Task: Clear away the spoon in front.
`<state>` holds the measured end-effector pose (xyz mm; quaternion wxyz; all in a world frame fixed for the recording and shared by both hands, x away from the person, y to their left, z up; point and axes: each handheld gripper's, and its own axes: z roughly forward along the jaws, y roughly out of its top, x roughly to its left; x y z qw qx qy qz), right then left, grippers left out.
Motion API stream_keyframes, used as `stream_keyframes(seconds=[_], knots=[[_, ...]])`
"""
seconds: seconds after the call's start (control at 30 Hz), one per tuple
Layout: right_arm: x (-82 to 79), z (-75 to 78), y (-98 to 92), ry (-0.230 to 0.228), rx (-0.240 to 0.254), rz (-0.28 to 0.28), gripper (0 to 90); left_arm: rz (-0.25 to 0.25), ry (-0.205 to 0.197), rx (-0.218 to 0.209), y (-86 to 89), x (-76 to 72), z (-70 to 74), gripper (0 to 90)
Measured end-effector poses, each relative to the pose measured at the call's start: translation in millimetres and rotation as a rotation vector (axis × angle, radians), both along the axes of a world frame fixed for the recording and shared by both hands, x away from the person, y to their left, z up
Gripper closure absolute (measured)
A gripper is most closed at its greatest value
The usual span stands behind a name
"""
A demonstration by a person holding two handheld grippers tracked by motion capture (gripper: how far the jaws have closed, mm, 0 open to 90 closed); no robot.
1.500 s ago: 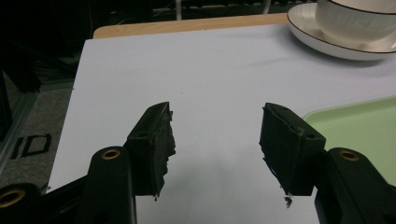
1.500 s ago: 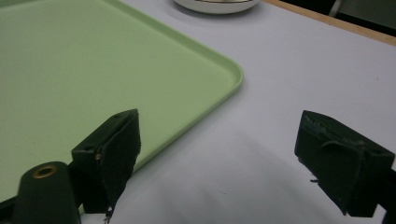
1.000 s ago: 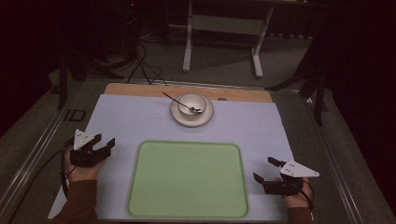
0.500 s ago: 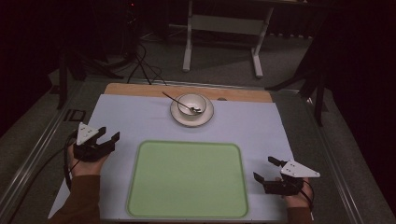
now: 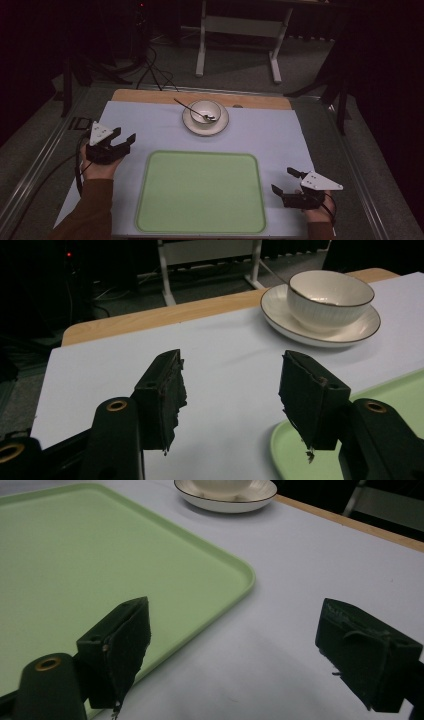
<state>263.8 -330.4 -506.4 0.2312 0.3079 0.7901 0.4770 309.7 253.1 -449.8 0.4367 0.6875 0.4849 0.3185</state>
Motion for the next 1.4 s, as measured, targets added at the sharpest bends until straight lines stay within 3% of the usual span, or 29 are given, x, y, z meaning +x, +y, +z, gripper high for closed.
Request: stream_keyframes(seconds=[0.5, 0.63, 0.87, 1.03, 1.4], knots=[[0.1, -0.3, 0.7, 0.003, -0.003, 0.000, 14.2, -0.017, -0.015, 0.017, -12.1, 15.7, 13.0, 42.7], [0.4, -0.5, 0.6, 0.004, -0.003, 0.002, 14.2, -0.011, -0.035, -0.015, -10.1, 17.8, 18.3, 43.4], [1.0, -1.0, 1.2, 0.006, -0.005, 0.005, 14.2, -0.013, -0.056, -0.030, -9.6, 23.7, 31.9, 43.5], [1.1, -1.1, 1.5, 0.009, -0.008, 0.007, 14.2, -0.024, -0.072, -0.015, -12.5, 30.2, 42.3, 43.7], [1.7, -1.5, 1.9, 0.013, -0.010, 0.009, 14.2, -0.037, -0.092, -0.026, -21.1, 44.7, 56.6, 43.8]])
